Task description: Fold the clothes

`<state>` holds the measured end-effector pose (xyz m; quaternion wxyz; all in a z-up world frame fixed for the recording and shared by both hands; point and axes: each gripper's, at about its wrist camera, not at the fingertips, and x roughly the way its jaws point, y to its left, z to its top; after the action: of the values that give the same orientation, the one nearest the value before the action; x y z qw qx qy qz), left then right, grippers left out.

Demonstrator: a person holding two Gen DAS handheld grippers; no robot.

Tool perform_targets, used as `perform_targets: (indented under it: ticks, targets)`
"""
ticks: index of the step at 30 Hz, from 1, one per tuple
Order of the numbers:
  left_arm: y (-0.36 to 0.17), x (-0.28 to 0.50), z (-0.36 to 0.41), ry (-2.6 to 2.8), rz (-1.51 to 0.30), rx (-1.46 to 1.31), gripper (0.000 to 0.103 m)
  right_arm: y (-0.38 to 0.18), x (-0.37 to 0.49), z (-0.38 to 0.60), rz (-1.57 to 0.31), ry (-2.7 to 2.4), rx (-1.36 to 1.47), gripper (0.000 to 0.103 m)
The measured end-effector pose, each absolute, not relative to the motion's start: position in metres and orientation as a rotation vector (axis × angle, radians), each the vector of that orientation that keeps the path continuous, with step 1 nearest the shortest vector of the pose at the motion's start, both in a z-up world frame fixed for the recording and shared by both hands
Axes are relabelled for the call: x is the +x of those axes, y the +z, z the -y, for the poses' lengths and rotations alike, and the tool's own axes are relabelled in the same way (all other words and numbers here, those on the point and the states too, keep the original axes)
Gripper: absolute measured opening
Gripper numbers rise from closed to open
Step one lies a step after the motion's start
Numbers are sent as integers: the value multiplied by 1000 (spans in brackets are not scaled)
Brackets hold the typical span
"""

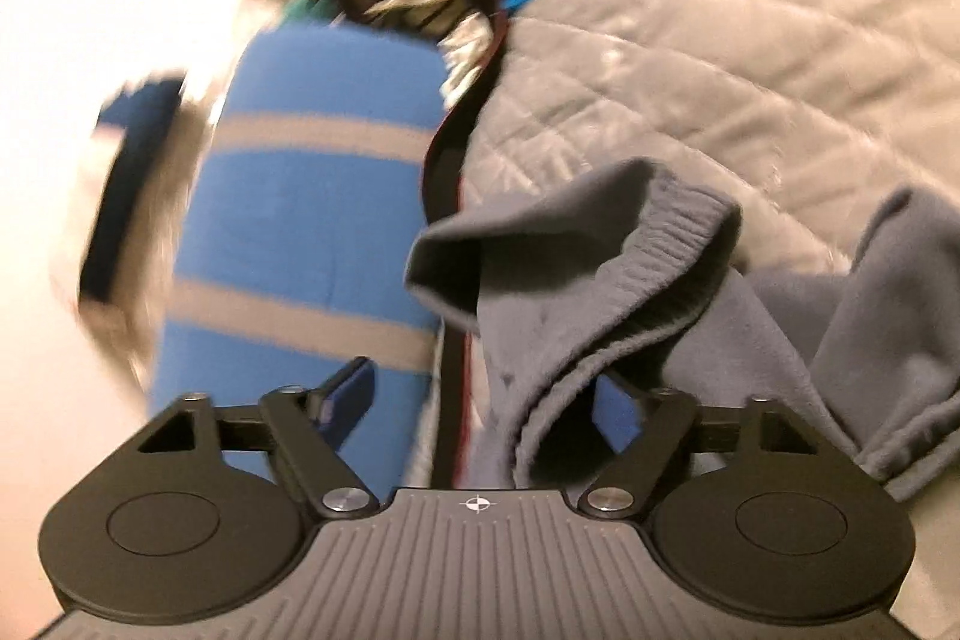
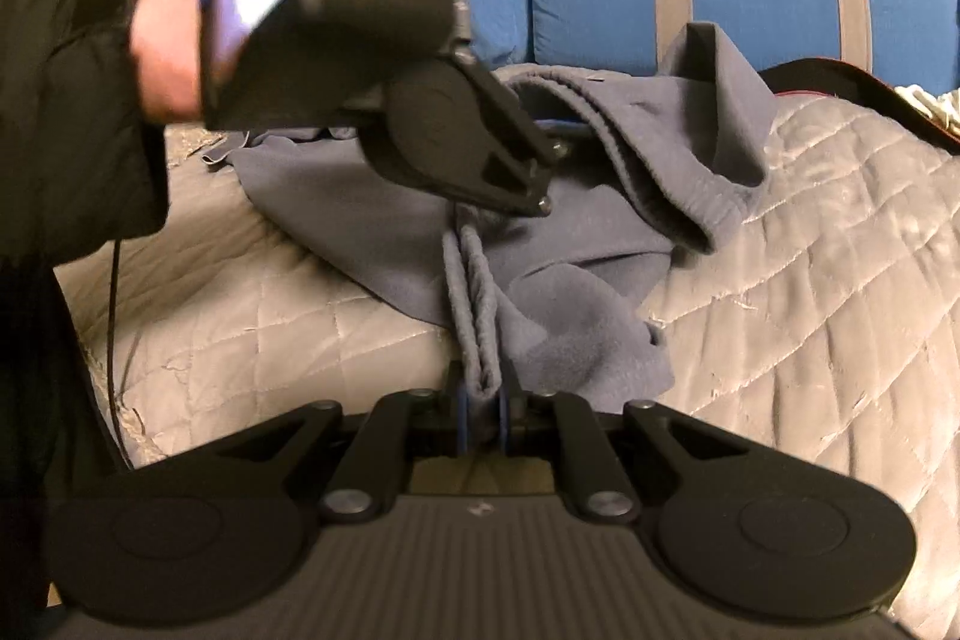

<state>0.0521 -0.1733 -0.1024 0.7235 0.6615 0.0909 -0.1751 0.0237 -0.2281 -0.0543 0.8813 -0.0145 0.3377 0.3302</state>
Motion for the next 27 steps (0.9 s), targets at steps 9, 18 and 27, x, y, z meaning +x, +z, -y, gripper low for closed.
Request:
perform_targets:
  ticks: [9,18,27]
  targets:
    - [-123,44,183,-459,-175,1597,11,-54,25,234,-704,705,-3,10]
    - [-3,118,151,-308,-483,568,10,-47,23,246,-644,710,71,10]
    - [37,149,58,-239,-660,-405,9,-23,21,282,-495,602,192,9]
